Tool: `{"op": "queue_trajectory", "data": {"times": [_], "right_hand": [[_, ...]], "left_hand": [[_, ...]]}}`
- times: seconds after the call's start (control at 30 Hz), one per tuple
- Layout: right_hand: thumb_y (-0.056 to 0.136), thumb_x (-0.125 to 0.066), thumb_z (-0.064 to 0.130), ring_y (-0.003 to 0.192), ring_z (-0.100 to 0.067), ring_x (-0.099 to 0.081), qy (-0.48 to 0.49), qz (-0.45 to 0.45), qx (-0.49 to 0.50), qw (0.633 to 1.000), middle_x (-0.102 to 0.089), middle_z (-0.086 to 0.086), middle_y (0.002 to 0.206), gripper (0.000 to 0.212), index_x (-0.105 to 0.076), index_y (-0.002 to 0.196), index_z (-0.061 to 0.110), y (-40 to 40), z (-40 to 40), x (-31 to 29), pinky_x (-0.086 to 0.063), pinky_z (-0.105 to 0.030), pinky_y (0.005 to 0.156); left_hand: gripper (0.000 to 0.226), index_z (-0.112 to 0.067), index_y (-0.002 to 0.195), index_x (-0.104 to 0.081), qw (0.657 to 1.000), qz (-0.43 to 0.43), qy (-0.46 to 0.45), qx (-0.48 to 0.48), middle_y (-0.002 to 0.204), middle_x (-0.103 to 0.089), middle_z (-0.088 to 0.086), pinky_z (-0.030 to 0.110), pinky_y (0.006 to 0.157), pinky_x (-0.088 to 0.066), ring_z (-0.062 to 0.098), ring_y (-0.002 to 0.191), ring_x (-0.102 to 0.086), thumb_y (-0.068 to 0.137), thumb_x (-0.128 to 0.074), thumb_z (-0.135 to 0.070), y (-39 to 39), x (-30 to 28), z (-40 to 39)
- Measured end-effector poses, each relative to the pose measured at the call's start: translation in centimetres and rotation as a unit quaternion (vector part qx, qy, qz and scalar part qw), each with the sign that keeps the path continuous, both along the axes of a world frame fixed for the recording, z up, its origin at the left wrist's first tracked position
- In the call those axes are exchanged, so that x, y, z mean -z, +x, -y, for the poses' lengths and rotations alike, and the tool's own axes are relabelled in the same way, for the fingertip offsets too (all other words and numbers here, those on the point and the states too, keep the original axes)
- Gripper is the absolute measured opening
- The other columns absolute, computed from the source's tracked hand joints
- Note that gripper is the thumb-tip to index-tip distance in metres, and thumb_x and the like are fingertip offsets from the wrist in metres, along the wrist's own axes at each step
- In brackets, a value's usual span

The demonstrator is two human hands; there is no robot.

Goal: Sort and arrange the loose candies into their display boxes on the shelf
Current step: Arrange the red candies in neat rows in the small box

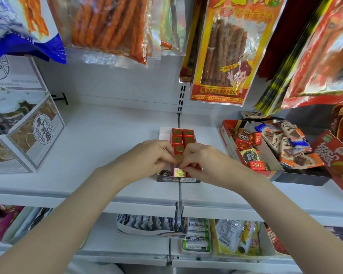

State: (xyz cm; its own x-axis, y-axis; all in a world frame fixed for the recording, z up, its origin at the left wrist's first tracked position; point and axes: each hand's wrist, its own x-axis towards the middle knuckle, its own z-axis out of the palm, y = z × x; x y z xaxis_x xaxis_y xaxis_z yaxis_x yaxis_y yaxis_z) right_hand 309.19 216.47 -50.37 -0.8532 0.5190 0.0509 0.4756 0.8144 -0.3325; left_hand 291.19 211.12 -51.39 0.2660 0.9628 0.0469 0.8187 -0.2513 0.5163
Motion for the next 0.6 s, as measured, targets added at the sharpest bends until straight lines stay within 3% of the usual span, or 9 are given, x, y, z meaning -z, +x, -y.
{"op": "queue_trajectory", "data": {"times": [0.17,0.23,0.33,0.43,0.6], "right_hand": [[0.088,-0.044,0.002,0.102,-0.021,-0.047,0.041,0.054,-0.023,0.997,-0.058,-0.004,0.105,0.035,-0.070,0.107,0.015,-0.2,0.1,-0.3,-0.041,-0.032,0.086],[0.087,-0.044,-0.001,0.097,-0.018,-0.049,0.026,0.044,-0.018,0.999,-0.060,-0.003,0.104,0.035,-0.070,0.104,0.014,-0.1,-0.1,-0.3,-0.041,-0.023,0.084],[0.086,-0.046,-0.002,0.075,0.004,-0.045,-0.053,-0.001,0.016,0.998,-0.056,0.001,0.095,0.032,-0.071,0.100,0.011,0.2,-0.4,-0.3,-0.032,-0.003,0.071],[0.085,-0.046,-0.003,0.069,0.008,-0.042,-0.072,-0.005,0.034,0.997,-0.052,0.005,0.094,0.032,-0.070,0.100,0.011,0.1,-0.4,-0.1,-0.031,-0.002,0.067],[0.083,-0.044,-0.006,0.071,0.007,-0.043,-0.076,0.001,0.039,0.996,-0.052,0.005,0.094,0.034,-0.070,0.099,0.010,-0.1,-0.5,-0.3,-0.032,-0.002,0.069]], "left_hand": [[0.034,-0.026,0.106,-0.069,0.999,-0.035,0.016,0.010,0.114,-0.055,-0.010,0.020,0.089,-0.036,0.006,0.100,-0.043,0.089,-0.051,-0.004,-0.1,0.2,0.0],[0.032,-0.027,0.107,-0.069,0.998,-0.051,0.021,0.011,0.114,-0.055,-0.010,0.021,0.090,-0.035,0.008,0.103,-0.042,0.090,-0.052,-0.007,-0.2,0.3,0.0],[0.023,-0.026,0.102,-0.070,1.000,0.001,0.014,-0.014,0.107,-0.057,-0.011,0.024,0.091,-0.040,0.006,0.099,-0.050,0.085,-0.062,-0.014,0.0,0.3,0.1],[0.021,-0.023,0.093,-0.065,0.998,0.046,-0.014,-0.050,0.096,-0.063,-0.007,0.026,0.084,-0.047,0.011,0.092,-0.058,0.077,-0.067,-0.009,0.7,0.5,-0.1],[0.018,-0.021,0.083,-0.054,0.998,-0.032,-0.009,-0.061,0.077,-0.057,-0.010,0.024,0.066,-0.042,0.016,0.079,-0.057,0.073,-0.068,-0.016,1.2,0.7,-1.0]]}}
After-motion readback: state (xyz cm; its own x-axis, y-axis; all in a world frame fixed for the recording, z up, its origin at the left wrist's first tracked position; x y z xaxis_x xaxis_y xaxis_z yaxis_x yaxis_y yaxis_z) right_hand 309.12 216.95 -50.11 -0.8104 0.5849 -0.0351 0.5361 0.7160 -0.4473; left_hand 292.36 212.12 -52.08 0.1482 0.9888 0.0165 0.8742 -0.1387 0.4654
